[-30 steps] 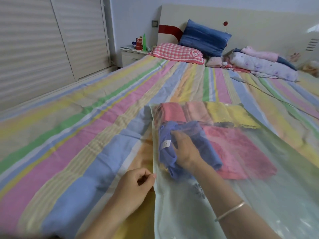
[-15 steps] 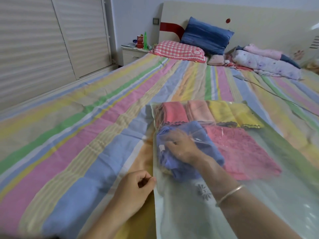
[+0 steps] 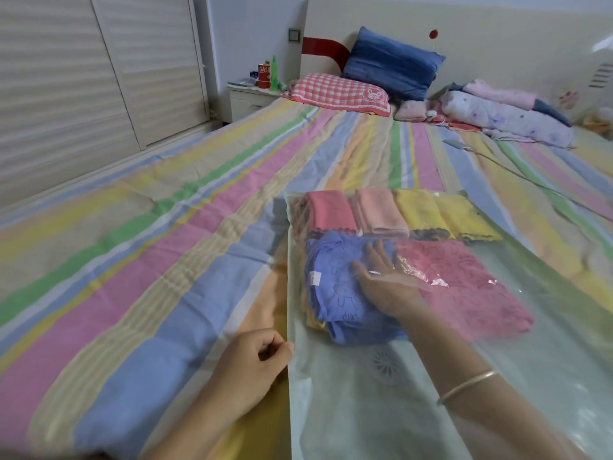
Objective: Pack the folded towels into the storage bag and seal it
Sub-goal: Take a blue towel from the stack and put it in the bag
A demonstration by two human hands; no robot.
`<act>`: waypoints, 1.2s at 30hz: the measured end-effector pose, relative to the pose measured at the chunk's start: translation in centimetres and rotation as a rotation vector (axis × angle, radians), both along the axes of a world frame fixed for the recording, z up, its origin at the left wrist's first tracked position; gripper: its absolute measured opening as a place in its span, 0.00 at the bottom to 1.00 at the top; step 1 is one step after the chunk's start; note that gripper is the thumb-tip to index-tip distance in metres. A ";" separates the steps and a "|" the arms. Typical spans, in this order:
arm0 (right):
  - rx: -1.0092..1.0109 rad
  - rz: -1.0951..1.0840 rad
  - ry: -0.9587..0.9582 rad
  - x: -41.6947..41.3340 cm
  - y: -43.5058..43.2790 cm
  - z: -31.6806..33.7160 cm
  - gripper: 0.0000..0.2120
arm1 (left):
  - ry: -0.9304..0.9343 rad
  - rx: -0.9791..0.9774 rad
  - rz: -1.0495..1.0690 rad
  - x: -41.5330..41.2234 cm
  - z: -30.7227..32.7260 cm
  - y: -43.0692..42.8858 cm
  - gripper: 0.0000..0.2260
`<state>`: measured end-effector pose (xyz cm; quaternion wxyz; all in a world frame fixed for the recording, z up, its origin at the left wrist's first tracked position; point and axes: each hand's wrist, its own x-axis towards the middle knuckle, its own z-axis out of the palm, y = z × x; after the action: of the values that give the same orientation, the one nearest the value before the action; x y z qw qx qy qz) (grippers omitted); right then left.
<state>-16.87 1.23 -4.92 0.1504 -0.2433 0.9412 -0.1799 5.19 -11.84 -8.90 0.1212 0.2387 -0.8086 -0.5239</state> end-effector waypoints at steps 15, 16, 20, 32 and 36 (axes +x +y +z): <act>0.250 0.432 0.266 0.1 -6.5 -0.1 0.32 | -0.025 -0.029 0.004 -0.2 0.1 0.2 0.14; 0.242 0.432 0.272 0.3 -6.6 0.0 0.31 | -0.025 -0.020 0.005 -0.2 0.2 0.2 0.15; 0.048 0.434 0.396 1.5 -4.7 0.0 0.33 | -0.005 0.004 -0.002 0.1 0.4 0.2 0.12; 0.053 0.171 0.448 7.8 7.5 -2.0 0.46 | -0.021 -0.614 0.238 0.9 4.6 3.9 0.08; -0.002 0.234 0.449 11.6 12.8 -0.6 0.39 | 0.230 -0.595 0.003 -0.3 6.8 8.6 0.08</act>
<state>-5.32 14.00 -5.48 -0.0425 -0.3846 0.9163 -0.1036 4.88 -3.28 -2.12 0.2774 0.1333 -0.9069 -0.2876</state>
